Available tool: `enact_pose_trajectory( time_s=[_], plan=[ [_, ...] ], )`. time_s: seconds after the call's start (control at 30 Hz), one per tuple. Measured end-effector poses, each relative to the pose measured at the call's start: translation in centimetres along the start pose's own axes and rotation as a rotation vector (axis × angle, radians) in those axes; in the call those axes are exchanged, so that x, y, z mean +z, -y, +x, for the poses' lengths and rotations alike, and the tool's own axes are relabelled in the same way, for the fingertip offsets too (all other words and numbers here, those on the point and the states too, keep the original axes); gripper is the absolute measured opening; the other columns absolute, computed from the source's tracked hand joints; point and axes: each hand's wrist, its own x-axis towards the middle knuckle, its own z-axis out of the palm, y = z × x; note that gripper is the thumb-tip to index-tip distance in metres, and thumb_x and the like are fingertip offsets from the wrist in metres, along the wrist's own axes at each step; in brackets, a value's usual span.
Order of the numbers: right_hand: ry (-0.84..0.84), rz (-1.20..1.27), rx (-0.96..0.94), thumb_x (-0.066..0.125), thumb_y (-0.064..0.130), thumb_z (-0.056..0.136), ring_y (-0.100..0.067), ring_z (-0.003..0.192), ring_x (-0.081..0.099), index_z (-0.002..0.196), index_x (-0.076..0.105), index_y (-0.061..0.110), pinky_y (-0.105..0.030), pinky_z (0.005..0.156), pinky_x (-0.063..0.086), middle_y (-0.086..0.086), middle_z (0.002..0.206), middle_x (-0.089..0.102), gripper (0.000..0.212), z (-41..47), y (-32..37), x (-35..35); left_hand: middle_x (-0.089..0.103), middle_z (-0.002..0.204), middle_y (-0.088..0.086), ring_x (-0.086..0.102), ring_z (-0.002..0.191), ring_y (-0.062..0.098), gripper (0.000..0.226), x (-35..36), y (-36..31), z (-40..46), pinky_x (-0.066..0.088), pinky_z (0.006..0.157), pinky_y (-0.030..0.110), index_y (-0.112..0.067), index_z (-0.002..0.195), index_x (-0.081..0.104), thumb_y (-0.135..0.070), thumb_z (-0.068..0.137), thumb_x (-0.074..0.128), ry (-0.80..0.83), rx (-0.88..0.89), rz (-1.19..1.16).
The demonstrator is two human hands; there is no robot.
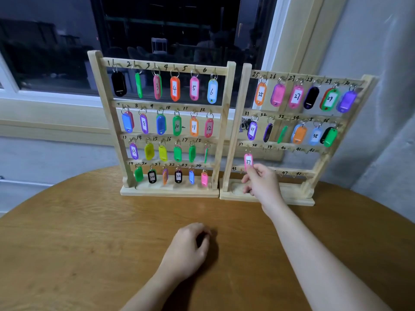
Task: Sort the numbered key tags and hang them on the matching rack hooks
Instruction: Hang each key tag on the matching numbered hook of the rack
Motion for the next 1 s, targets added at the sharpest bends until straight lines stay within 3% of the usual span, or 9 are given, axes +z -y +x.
enact_pose_trajectory(
  time_s=[0.2, 0.5, 0.7, 0.8, 0.9, 1.0],
  plan=[
    [0.029, -0.004, 0.159, 0.052, 0.019, 0.104, -0.017, 0.052, 0.06, 0.094, 0.07, 0.007, -0.029, 0.051, 0.037, -0.008, 0.074, 0.065, 0.024, -4.6, -1.7, -2.3, 0.07, 0.093, -0.013, 0.063, 0.09, 0.006, 0.012, -0.1, -0.2, 0.1, 0.05, 0.084, 0.023, -0.024, 0.092, 0.07, -0.02, 0.09, 0.058, 0.019, -0.008, 0.051],
    [-0.018, -0.126, 0.146, 0.054, 0.02, 0.104, -0.014, 0.057, 0.058, 0.089, 0.072, 0.011, -0.026, 0.051, 0.04, -0.007, 0.076, 0.068, 0.026, -14.3, -2.3, -10.4, 0.07, 0.102, -0.001, 0.064, 0.097, 0.023, 0.014, 0.3, -3.5, -0.7, 0.05, 0.084, 0.033, -0.023, 0.102, 0.066, -0.028, 0.09, 0.059, 0.144, -0.027, 0.22],
    [-0.256, -0.126, 0.146, 0.054, 0.015, 0.103, -0.014, 0.054, 0.049, 0.084, 0.07, 0.007, -0.021, 0.048, 0.036, -0.005, 0.068, 0.06, 0.026, -23.3, -4.0, -19.7, 0.067, 0.088, -0.009, 0.063, 0.082, 0.012, 0.008, 5.0, -10.8, -3.0, 0.053, 0.075, 0.031, -0.031, 0.1, 0.063, -0.031, 0.097, 0.056, 0.282, 0.059, 0.043],
    [-0.398, -0.189, 0.215, 0.057, 0.018, 0.101, -0.016, 0.058, 0.048, 0.08, 0.071, 0.01, -0.028, 0.053, 0.037, -0.003, 0.064, 0.056, 0.027, -28.5, -6.6, -24.8, 0.066, 0.085, -0.012, 0.062, 0.078, 0.005, 0.008, 9.0, -15.5, -4.7, 0.047, 0.072, 0.022, -0.033, 0.092, 0.063, -0.03, 0.097, 0.057, 0.36, 0.141, -0.079],
    [-0.5, -0.297, 0.269, 0.062, 0.019, 0.097, -0.019, 0.063, 0.055, 0.069, 0.069, 0.013, -0.034, 0.063, 0.041, 0.001, 0.059, 0.06, 0.029, -31.8, -9.2, -28.7, 0.07, 0.089, -0.005, 0.065, 0.084, 0.014, 0.012, 13.1, -19.3, -6.1, 0.048, 0.078, 0.026, -0.022, 0.095, 0.069, -0.025, 0.096, 0.057, 0.449, 0.198, -0.123],
    [-0.52, -0.397, 0.271, 0.063, 0.019, 0.098, -0.021, 0.065, 0.059, 0.069, 0.068, 0.018, -0.032, 0.062, 0.042, 0.002, 0.059, 0.062, 0.029, -33.1, -10.5, -30.8, 0.072, 0.094, -0.004, 0.066, 0.09, 0.017, 0.014, 16.3, -22.1, -6.9, 0.052, 0.082, 0.03, -0.021, 0.098, 0.07, -0.029, 0.096, 0.057, 0.53, 0.221, -0.109]
  ],
)
